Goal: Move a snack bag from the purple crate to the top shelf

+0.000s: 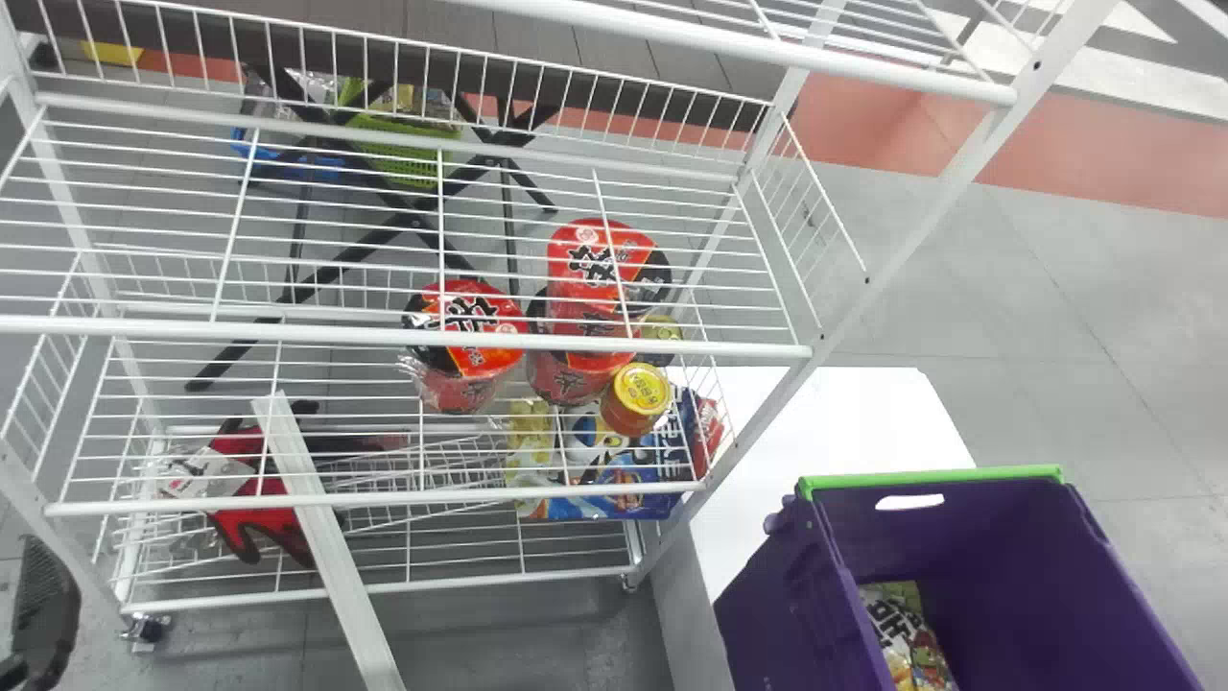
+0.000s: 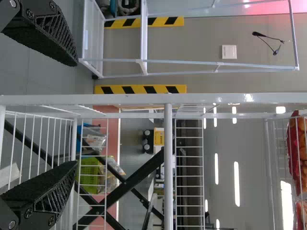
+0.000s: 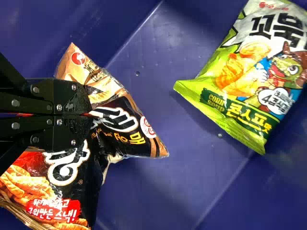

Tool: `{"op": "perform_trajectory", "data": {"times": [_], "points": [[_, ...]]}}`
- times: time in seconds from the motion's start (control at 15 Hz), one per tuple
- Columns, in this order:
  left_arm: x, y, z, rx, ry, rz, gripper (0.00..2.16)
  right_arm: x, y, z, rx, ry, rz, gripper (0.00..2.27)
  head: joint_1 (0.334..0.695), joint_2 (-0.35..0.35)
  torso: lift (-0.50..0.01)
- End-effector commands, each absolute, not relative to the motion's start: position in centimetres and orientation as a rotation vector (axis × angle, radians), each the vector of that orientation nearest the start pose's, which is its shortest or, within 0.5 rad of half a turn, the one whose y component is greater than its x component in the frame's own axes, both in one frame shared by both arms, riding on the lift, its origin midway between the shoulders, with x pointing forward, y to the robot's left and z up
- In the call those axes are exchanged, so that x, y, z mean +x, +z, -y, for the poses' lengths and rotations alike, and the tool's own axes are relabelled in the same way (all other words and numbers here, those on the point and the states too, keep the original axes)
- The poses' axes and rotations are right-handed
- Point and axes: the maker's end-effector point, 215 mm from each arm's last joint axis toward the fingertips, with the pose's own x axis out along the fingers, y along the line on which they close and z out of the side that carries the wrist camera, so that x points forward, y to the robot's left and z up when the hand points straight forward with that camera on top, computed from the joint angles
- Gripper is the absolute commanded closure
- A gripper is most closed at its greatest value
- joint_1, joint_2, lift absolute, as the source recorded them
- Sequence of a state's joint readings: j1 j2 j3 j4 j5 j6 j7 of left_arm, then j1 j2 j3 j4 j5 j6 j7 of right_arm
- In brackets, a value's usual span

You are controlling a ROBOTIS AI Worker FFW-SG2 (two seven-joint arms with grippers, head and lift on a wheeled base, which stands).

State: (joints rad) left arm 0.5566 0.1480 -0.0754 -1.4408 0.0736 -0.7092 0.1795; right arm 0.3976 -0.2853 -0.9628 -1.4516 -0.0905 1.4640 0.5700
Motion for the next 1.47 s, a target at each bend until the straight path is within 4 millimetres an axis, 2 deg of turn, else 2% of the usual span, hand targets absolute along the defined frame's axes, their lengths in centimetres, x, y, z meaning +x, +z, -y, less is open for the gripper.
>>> {"op": "perform_trajectory", "data": {"times": [0.0,0.93,1.4], "points": [[34.9,-46.3,-27.1,0.028,0.084,0.016,0.08,4.0,-62.4,55.3,0.843,-0.581,-1.375,2.25,0.695,-0.35,-0.38],[34.8,-46.4,-27.2,0.027,0.085,0.012,0.08,4.1,-62.1,56.1,0.859,-0.6,-1.342,2.25,0.695,-0.35,-0.324],[34.8,-46.5,-26.6,0.028,0.07,0.01,0.08,3.8,-61.6,56.9,0.873,-0.621,-1.318,2.25,0.695,-0.35,-0.297]]}}
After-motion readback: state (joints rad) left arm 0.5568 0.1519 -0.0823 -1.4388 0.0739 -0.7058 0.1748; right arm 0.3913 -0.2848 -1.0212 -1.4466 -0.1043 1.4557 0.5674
